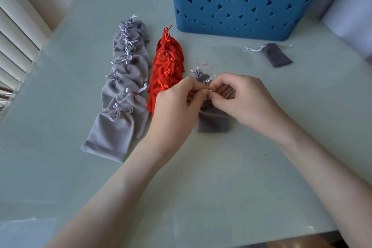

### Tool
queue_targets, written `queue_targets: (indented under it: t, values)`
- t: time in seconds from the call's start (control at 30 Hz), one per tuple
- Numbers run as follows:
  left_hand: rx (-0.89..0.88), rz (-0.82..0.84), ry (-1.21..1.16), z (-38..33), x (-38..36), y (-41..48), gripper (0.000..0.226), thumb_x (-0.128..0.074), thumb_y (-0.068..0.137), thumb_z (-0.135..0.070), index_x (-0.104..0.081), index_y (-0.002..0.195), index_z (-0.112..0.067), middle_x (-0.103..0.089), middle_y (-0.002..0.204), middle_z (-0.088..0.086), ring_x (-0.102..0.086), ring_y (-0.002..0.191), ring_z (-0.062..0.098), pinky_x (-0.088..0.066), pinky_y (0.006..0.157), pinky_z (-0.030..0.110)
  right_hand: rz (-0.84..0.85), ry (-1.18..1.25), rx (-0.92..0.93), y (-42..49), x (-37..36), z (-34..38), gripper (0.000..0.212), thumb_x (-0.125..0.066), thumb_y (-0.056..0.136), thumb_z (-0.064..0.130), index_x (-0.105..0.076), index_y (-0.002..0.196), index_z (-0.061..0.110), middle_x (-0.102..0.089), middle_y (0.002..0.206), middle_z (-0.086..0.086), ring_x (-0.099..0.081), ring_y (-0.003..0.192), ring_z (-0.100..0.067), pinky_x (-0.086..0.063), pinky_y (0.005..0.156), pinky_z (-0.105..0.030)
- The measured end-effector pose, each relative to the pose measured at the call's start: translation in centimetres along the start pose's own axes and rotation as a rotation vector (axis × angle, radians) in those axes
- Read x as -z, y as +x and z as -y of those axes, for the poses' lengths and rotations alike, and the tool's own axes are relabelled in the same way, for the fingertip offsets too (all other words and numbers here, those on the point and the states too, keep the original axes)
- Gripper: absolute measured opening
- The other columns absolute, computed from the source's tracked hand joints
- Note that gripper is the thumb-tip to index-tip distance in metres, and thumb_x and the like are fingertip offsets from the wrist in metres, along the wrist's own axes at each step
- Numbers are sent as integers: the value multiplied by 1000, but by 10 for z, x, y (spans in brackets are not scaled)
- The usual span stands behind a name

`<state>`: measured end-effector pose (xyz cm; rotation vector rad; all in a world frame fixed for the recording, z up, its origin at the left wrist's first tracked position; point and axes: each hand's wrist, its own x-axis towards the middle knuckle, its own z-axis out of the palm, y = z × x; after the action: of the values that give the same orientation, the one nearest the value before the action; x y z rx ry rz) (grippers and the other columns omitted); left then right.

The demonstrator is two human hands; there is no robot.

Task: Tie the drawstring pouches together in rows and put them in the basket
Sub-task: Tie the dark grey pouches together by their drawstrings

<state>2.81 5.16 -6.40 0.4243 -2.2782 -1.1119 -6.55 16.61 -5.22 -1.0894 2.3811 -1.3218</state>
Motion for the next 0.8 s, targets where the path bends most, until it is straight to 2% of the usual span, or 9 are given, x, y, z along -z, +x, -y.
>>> queue_targets:
  t: [0.27,0.37,0.43,0.53,0.63,0.73,0.8]
  values:
    - [126,79,-105,3,-1,1,5,-69,86,-12,-72,89,-14,-72,75,-1,-67,73,7,-47,65,14,-41,-51,58,-2,-1,-1,12,-70,81,9,-63,79,19,-64,71,14,-60,67,-1,-47,67,-8]
    - [135,110,-137,4,2,3,4,-68,86,-12,-70,85,-15,-69,70,-3,-64,67,5,-49,66,17,-2,-5,43,-2,2,-2,16,-71,82,8,-61,77,20,-64,72,12,-59,66,0,-47,69,-10]
    - [122,130,-127,4,4,4,5,-67,87,-12,-69,82,-14,-68,67,-4,-59,62,1,-48,63,17,41,53,14,0,5,-3,18,-71,82,7,-61,77,20,-65,73,13,-60,68,-1,-50,74,-17]
    - [59,153,-73,4,3,4,7,-66,87,-11,-67,81,-13,-65,64,-7,-55,55,-4,-43,57,10,71,132,-26,1,8,-2,22,-72,80,3,-60,77,21,-65,73,12,-61,70,-5,-51,75,-21]
    - [-48,98,-1,2,0,3,4,-65,86,-5,-66,83,-8,-57,63,-18,-52,55,-10,-37,54,4,78,185,-46,1,9,0,24,-70,81,2,-59,80,23,-66,76,8,-61,72,-6,-51,76,-22]
    - [-156,14,88,4,-2,3,1,-65,85,-7,-64,85,-7,-51,67,-20,-49,61,-14,-37,56,3,93,283,-77,1,11,2,20,-65,86,1,-62,89,21,-69,85,-2,-63,79,-8,-50,82,-24]
    - [-226,-20,125,5,-2,3,3,-63,85,-10,-63,86,-7,-54,75,-15,-49,66,-9,-38,61,3,132,318,-94,1,12,4,21,-61,89,1,-64,93,21,-71,92,-7,-65,85,-11,-51,87,-28]
